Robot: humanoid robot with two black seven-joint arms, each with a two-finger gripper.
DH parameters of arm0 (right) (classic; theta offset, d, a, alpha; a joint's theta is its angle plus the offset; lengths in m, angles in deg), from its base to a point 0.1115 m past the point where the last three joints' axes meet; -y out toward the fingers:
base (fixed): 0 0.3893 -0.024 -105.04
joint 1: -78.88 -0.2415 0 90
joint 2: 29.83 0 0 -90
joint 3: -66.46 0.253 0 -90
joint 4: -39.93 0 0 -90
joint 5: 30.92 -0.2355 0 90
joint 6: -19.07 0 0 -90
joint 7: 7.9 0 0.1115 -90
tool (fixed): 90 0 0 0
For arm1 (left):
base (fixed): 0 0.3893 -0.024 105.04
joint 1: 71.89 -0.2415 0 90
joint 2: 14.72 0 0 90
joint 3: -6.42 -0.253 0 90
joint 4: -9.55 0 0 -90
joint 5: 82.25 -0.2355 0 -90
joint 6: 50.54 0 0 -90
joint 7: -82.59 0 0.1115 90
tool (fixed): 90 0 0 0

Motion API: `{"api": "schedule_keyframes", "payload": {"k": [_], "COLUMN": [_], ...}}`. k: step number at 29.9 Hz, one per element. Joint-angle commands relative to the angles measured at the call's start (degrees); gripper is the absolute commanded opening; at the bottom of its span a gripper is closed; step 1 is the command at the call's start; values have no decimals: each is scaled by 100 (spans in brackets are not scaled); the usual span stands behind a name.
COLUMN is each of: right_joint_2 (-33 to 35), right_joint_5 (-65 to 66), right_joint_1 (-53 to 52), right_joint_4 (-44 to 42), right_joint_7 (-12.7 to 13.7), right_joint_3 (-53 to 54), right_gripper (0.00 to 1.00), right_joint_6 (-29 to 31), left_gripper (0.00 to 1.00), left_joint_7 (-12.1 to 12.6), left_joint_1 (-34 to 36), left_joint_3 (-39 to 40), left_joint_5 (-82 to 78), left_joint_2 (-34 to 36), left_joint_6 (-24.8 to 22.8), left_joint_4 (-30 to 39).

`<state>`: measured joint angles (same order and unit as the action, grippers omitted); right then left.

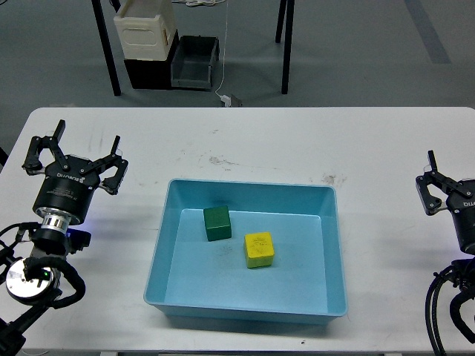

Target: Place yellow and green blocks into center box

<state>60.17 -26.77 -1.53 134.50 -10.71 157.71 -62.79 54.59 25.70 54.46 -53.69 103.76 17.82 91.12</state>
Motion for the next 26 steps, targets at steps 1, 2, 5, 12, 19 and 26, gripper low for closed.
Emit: {"api": "schedule_keyframes", "payload": {"k": [1,2,5,12,19,26], "right_joint_2": [0,0,0,0,0,0], "right_joint_5": [-274,-336,-538,-1276,-1444,-1426], "right_joint_1": [95,121,262,456,500,508], "right_joint_4": [-18,-18,0,0,-18,-26], "right_joint_7": [148,175,306,527,448,439], "right_joint_3": [24,24,59,86,103,95], "right_gripper": [100,100,100,100,100,100], "right_joint_6": [38,55,91,284,302,345], "left_gripper": [100,100,100,100,100,100], "left_joint_7": [0,0,0,0,0,0], "left_joint_1": [-319,-381,-443,-680,-812,-882], "left_joint_3": [196,223,171,171,171,179], "left_joint_5": [326,326,326,326,335,335], "left_joint_2": [-9,-9,-9,-36,-106,-150], "left_joint_6": [-6,-6,12,-6,-85,-208], "left_joint_4": [315,386,474,554,615,633]}}
